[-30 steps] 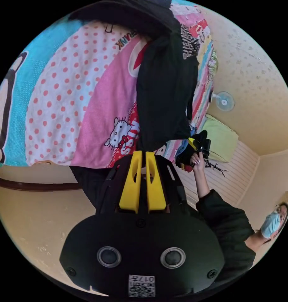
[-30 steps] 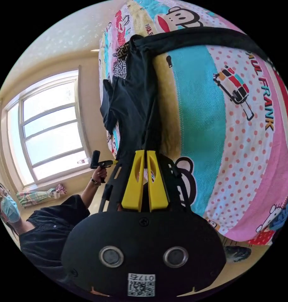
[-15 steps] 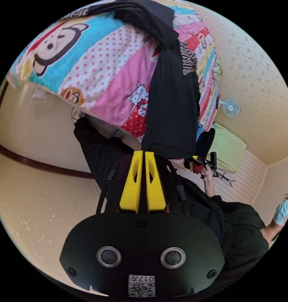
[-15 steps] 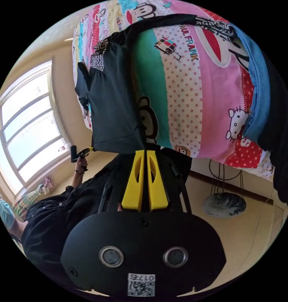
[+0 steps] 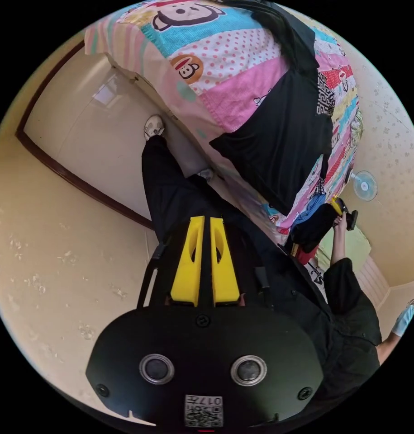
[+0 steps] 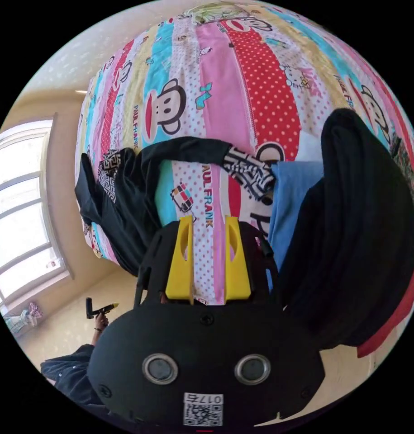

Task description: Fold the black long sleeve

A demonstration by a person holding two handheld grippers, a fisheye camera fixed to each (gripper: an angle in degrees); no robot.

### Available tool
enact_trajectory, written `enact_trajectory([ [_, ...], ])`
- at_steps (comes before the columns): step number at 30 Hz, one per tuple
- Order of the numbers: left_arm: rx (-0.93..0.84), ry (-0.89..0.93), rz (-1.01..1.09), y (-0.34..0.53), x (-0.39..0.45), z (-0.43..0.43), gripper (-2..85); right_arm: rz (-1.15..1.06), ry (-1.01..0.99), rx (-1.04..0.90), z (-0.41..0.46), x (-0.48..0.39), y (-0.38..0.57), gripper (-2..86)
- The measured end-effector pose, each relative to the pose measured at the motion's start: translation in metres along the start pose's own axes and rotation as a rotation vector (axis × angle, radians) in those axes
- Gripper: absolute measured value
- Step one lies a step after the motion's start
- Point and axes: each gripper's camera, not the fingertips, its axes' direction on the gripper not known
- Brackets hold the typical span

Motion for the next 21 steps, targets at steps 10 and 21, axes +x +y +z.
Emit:
enact_trajectory([
  [10, -0.085, -0.027, -0.062, -0.008, -0.004, 0.036, -0.9, -0.028, 0.443, -0.323, 0.089, -0.014, -0.064, 4.8],
  [21, -0.051, -0.018, 0.021, -0.043, 0.029, 0.027, -0.9, 0.004, 0.314, 0.245, -0.132, -0.050, -0.009, 3.9],
])
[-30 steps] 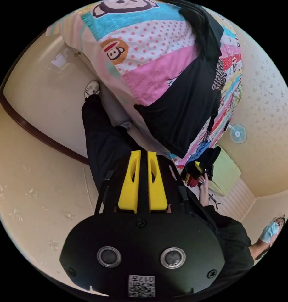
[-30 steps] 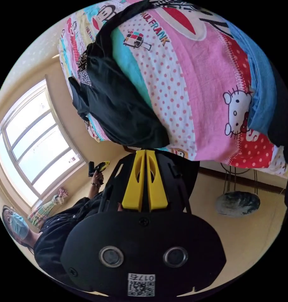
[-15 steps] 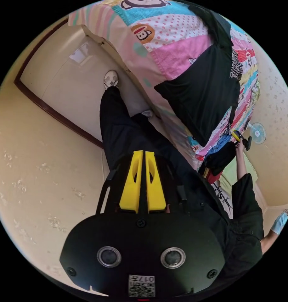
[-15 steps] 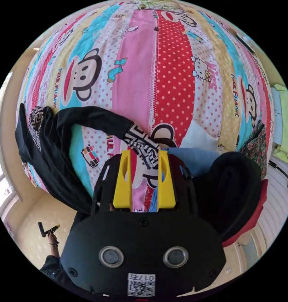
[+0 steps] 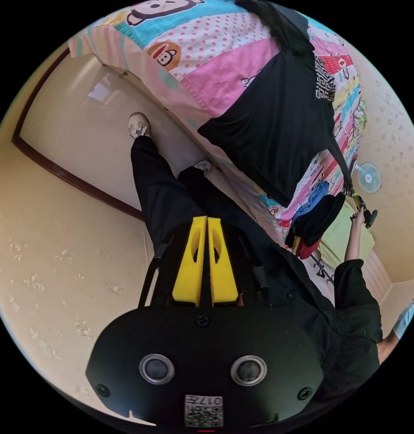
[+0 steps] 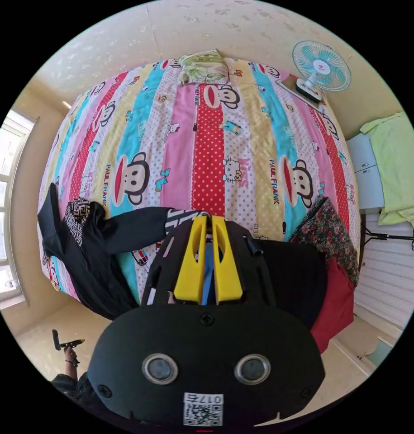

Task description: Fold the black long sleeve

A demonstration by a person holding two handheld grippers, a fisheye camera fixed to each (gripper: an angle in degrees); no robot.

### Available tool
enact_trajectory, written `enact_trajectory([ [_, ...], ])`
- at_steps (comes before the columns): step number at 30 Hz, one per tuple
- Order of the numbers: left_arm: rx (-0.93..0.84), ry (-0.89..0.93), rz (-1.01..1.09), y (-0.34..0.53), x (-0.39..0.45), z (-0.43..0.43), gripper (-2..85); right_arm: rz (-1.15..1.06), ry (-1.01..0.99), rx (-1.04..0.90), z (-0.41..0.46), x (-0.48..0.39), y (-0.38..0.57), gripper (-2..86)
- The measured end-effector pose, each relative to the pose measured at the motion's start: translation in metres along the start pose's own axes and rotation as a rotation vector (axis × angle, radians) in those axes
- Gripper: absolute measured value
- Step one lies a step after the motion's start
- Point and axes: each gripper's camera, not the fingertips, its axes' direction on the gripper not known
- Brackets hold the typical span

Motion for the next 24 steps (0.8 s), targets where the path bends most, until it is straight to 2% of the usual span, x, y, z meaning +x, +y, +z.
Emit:
enact_trajectory([
  [4, -0.007, 0.051, 0.012, -0.016, 0.006, 0.006, -0.9, 0.118, -0.021, -0.122, 0.019, 0.055, 0.004, 3.6],
  [5, -0.001, 0.057, 0.014, -0.017, 0.007, 0.006, -0.9, 0.224, 0.028, -0.143, 0.025, 0.074, 0.013, 2.8],
  [7, 0.003, 0.056, 0.016, -0.018, 0.008, 0.007, -0.9, 0.337, -0.006, -0.140, 0.028, 0.096, 0.030, 2.3],
  [11, -0.036, 0.036, -0.030, -0.018, 0.001, 0.012, -0.9, 0.313, -0.436, -0.003, 0.022, 0.094, 0.058, 3.2],
  [14, -0.027, 0.080, -0.079, -0.018, -0.006, 0.010, -0.9, 0.262, -0.570, -0.010, 0.024, 0.061, 0.052, 6.8],
  [16, -0.004, 0.122, -0.103, -0.018, -0.007, 0.007, -0.9, 0.221, -0.560, -0.050, 0.029, 0.034, 0.039, 10.2],
  [21, 0.036, 0.202, -0.131, -0.017, -0.004, 0.001, -1.0, 0.200, -0.280, -0.361, 0.103, -0.016, -0.015, 14.1],
  [24, 0.044, 0.198, -0.122, -0.015, 0.002, -0.003, -1.0, 0.293, -0.230, -0.380, 0.131, -0.009, -0.034, 12.8],
])
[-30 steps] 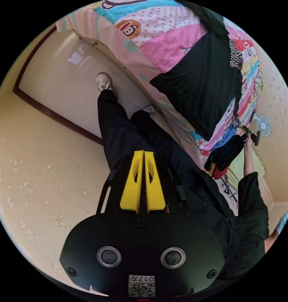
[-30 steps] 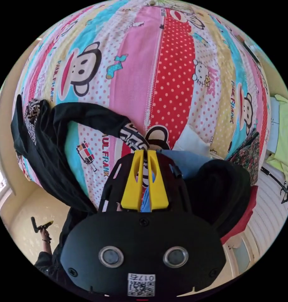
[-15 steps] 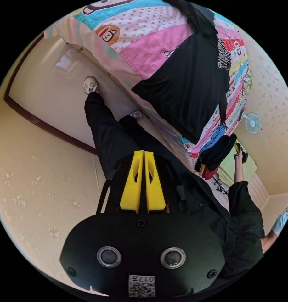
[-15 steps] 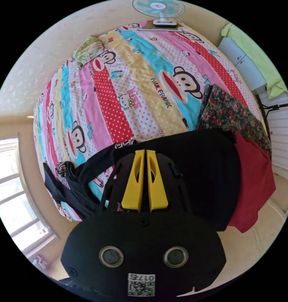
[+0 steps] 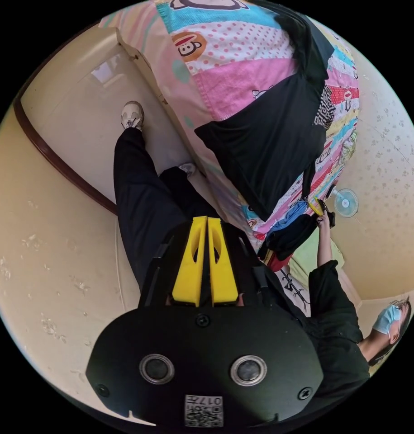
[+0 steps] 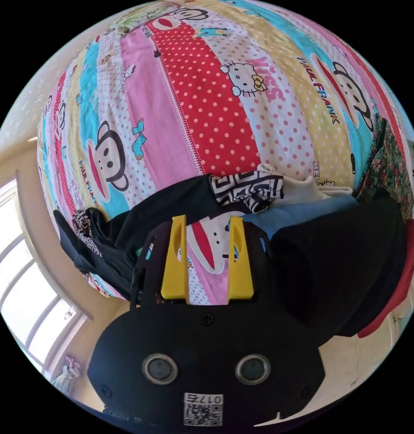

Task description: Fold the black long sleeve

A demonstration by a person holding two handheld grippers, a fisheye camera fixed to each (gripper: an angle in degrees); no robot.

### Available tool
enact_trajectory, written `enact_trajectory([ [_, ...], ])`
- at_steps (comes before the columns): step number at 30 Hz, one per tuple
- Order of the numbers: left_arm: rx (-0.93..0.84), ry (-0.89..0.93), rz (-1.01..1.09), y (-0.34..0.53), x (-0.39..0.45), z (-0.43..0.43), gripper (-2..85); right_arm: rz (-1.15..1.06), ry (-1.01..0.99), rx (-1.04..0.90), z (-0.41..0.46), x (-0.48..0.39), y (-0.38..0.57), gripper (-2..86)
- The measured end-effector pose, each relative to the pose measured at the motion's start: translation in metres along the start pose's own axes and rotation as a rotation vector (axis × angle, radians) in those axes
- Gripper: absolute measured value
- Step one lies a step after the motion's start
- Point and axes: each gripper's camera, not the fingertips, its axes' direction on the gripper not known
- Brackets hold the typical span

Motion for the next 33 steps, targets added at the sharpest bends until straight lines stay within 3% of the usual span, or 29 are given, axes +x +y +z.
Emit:
enact_trajectory([
  [4, 0.035, -0.022, 0.018, 0.010, 0.007, -0.008, -1.0, 0.045, -0.007, 0.017, 0.012, 0.004, -0.023, 9.9],
  [9, 0.037, -0.009, 0.008, 0.018, 0.007, -0.009, -1.0, 0.096, 0.134, -0.054, 0.036, 0.002, -0.042, 10.3],
  [15, 0.043, 0.020, 0.000, 0.025, 0.005, -0.011, -1.0, 0.186, 0.059, -0.029, 0.048, 0.017, -0.059, 11.1],
  [23, 0.054, 0.016, 0.058, 0.028, 0.009, -0.035, -1.0, 0.155, -0.054, 0.242, 0.061, 0.019, -0.045, 4.6],
  [28, 0.046, 0.002, 0.129, 0.021, 0.021, -0.056, -0.9, -0.069, -0.134, 0.483, 0.003, -0.025, -0.030, 3.5],
  [30, 0.045, -0.003, 0.222, 0.013, 0.038, -0.064, -0.8, -0.306, -0.209, 0.635, -0.034, -0.078, -0.012, 3.5],
  [33, 0.036, 0.026, 0.369, 0.000, 0.069, -0.074, -0.2, -0.649, -0.296, 0.695, -0.040, -0.174, 0.027, 4.1],
])
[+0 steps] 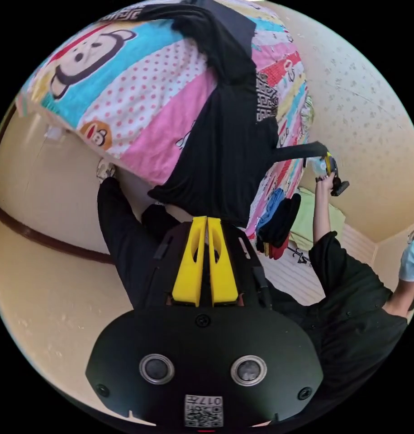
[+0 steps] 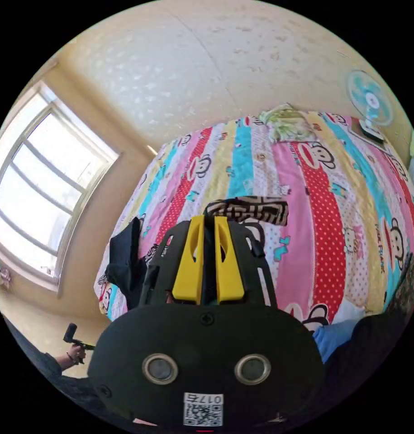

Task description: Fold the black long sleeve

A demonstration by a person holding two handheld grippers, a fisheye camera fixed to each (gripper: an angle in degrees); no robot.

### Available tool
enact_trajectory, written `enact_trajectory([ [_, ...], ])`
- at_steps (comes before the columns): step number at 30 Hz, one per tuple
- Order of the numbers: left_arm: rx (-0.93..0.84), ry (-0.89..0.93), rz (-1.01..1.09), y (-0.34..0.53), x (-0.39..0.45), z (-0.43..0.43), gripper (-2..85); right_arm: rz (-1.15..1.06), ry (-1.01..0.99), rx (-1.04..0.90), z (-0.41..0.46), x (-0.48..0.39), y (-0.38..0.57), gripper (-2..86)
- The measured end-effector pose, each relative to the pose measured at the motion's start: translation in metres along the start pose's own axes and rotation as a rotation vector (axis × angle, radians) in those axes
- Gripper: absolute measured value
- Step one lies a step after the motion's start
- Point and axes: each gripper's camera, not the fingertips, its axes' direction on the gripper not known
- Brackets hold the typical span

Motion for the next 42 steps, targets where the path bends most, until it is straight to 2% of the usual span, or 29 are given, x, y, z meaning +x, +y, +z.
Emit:
enact_trajectory([
  [2, -0.005, 0.019, 0.112, -0.019, 0.019, -0.005, 2.1, -0.131, -0.097, -0.028, 0.032, -0.060, 0.009, 4.9],
  [4, -0.012, 0.000, 0.174, -0.033, 0.029, -0.009, 4.9, -0.234, -0.196, -0.140, 0.081, -0.112, 0.035, 5.9],
  [6, -0.027, -0.023, 0.225, -0.049, 0.036, -0.011, 6.9, -0.301, -0.286, -0.392, 0.156, -0.151, 0.089, 6.7],
  [8, -0.057, -0.035, 0.288, -0.073, 0.044, -0.014, 8.2, -0.251, -0.247, -0.547, 0.198, -0.151, 0.131, 7.3],
  [10, -0.057, -0.022, 0.327, -0.092, 0.051, -0.019, 8.7, -0.135, -0.221, -0.601, 0.212, -0.132, 0.159, 7.9],
  [13, -0.036, -0.025, 0.398, -0.126, 0.068, -0.025, 9.1, -0.001, -0.234, -0.545, 0.197, -0.091, 0.173, 7.2],
  [16, -0.002, -0.033, 0.473, -0.161, 0.092, -0.026, 9.5, 0.069, -0.089, -0.469, 0.180, -0.056, 0.152, 8.1],
  [18, 0.021, -0.059, 0.510, -0.178, 0.108, -0.023, 9.6, 0.157, 0.078, -0.412, 0.175, -0.027, 0.125, 11.5],
  [21, 0.086, -0.189, 0.544, -0.198, 0.133, -0.011, 9.9, 0.250, 0.214, -0.381, 0.182, 0.006, 0.101, 13.2],
  [25, 0.153, -0.423, 0.488, -0.211, 0.141, 0.019, 9.8, 0.380, 0.276, -0.361, 0.196, 0.042, 0.098, 13.5],
  [29, 0.057, -0.463, 0.443, -0.211, 0.128, 0.056, 4.9, 0.542, 0.157, -0.279, 0.196, 0.072, 0.117, 12.9],
  [33, 0.061, -0.371, 0.441, -0.200, 0.133, 0.045, 3.4, 0.536, 0.073, -0.188, 0.183, 0.080, 0.126, 12.8],
  [36, 0.174, -0.264, 0.464, -0.177, 0.147, 0.004, 2.9, 0.481, 0.055, -0.158, 0.178, 0.083, 0.114, 14.0],
  [40, 0.297, -0.294, 0.421, -0.153, 0.154, -0.034, 3.2, 0.509, -0.036, -0.208, 0.197, 0.108, 0.091, 15.1],
  [42, 0.298, -0.308, 0.399, -0.152, 0.148, -0.036, 3.7, 0.559, -0.145, -0.263, 0.218, 0.128, 0.080, 15.0],
])
